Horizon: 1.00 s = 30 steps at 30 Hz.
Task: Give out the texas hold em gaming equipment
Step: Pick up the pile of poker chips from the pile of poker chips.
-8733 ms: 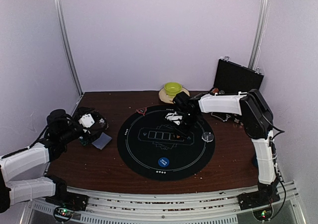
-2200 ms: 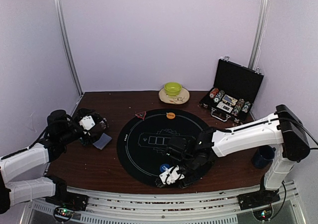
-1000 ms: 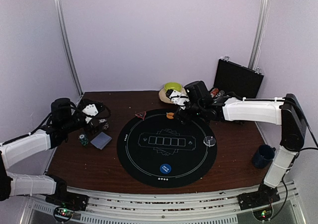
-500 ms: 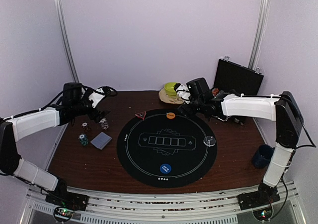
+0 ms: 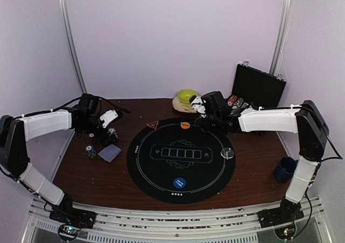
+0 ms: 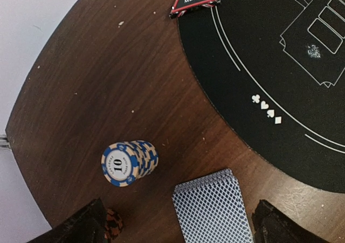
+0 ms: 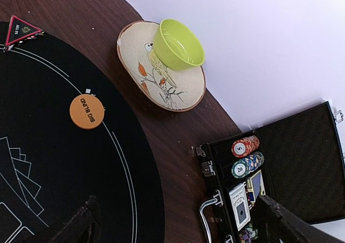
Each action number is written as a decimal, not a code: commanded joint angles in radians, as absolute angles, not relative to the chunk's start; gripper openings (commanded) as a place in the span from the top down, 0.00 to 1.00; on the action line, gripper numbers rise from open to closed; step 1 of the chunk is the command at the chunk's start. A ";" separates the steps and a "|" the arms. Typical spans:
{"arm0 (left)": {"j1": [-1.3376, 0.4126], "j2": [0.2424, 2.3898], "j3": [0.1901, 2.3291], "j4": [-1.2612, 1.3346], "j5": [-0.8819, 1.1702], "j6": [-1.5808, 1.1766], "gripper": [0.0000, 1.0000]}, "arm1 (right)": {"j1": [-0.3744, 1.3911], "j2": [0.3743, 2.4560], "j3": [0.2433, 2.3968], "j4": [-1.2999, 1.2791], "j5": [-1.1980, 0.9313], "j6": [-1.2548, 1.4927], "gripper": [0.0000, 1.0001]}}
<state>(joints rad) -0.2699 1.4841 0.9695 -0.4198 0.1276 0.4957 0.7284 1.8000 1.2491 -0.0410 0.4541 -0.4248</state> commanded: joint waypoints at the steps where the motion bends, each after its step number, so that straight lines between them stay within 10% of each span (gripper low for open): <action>1: -0.263 1.454 0.980 -0.454 0.129 0.450 0.02 | 0.748 1.778 1.228 0.008 0.503 -0.447 0.00; 30: -0.185 1.724 1.303 -0.590 0.197 0.431 0.11 | 0.812 1.740 1.134 0.135 0.598 -0.564 0.00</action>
<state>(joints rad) -0.2039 1.6997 1.2518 -0.5671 0.1436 0.4332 0.8032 1.7794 1.1519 0.0891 0.5594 -0.5430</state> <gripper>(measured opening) 0.894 0.999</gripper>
